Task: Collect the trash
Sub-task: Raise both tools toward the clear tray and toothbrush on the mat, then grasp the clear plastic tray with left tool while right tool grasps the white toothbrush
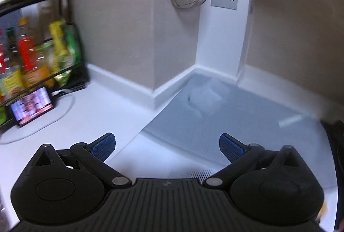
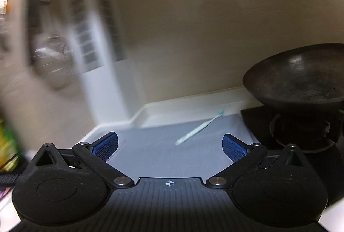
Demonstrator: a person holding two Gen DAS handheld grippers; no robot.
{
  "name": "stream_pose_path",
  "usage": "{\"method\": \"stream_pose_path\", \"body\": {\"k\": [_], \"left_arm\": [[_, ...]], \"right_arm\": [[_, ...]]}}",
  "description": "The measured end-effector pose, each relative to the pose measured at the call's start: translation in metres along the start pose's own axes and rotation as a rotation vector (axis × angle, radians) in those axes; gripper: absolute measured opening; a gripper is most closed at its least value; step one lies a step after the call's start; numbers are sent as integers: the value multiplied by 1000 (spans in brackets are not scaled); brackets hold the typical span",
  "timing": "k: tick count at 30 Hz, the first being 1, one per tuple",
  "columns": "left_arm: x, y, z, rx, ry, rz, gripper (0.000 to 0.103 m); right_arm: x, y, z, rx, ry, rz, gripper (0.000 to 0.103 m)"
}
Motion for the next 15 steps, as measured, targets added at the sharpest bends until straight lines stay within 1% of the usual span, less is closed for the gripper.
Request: {"method": "stream_pose_path", "body": {"k": [3,5,8,10,11,15], "left_arm": [[33,-43,17,-31,12,-37,103],[51,-73,27,-45,16,-69,103],[74,-115,40,-45,10,-103,103],[85,-144,46,-30,15,-139,103],[91,-158,48,-26,27,-159,103],[105,-201,51,-54,75,-239,103]], "right_arm": [[30,-68,-8,-104,-21,-31,103],[43,-114,-4,-178,-30,-78,103],[54,-177,9,-218,-11,-163,103],[58,-216,20,-257,10,-238,103],[58,-229,25,-270,13,-250,103],[59,-275,47,-325,5,-278,103]]}}
Point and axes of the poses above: each gripper's, at about its wrist camera, not at the fingertips, and y roughly against the way its jaws point, z to its right, x to its top, the point moved 5 cm from there along -y, roughly the way its jaws point, and after that the axes turned 12 degrees about -z, right-handed, at the moved point
